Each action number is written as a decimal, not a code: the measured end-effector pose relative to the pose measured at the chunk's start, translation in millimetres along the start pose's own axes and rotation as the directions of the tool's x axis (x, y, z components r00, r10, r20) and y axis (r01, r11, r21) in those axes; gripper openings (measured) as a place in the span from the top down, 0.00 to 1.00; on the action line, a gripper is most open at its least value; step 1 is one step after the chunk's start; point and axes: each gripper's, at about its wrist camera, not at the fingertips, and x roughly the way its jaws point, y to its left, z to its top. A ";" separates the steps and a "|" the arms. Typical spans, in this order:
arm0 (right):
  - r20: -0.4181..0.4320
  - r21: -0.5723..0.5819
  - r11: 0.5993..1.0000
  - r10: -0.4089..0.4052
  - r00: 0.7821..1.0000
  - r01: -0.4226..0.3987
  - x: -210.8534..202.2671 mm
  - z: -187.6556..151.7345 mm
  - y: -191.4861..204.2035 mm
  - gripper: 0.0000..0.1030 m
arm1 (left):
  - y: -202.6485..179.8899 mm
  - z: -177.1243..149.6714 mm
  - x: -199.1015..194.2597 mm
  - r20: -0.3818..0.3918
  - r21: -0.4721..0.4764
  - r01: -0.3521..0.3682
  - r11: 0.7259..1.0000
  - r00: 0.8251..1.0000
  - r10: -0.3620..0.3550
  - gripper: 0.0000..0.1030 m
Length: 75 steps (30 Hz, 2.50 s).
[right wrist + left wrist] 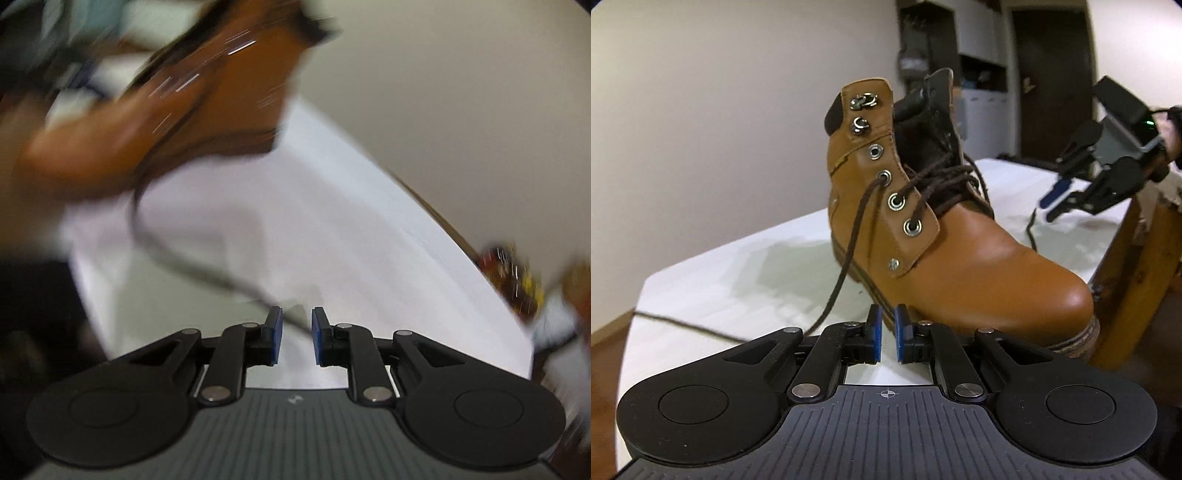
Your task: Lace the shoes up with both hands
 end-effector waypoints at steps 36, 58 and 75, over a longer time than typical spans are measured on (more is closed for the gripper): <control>0.629 0.708 0.249 0.201 0.751 -0.660 -44.4 -47.7 20.5 0.98 | -28.4 -17.4 -2.0 -0.019 -0.075 -0.090 0.993 0.996 0.088 0.89; 0.081 0.749 0.646 0.131 0.988 -0.147 -39.9 -38.3 5.9 0.82 | -30.9 -6.3 7.9 0.022 -0.045 0.007 0.999 1.000 -0.006 0.93; 0.120 0.887 0.377 0.366 0.923 -0.265 -33.4 -24.0 -40.7 0.98 | -13.8 105.0 5.4 -0.150 -0.283 0.235 0.930 0.947 -0.285 0.85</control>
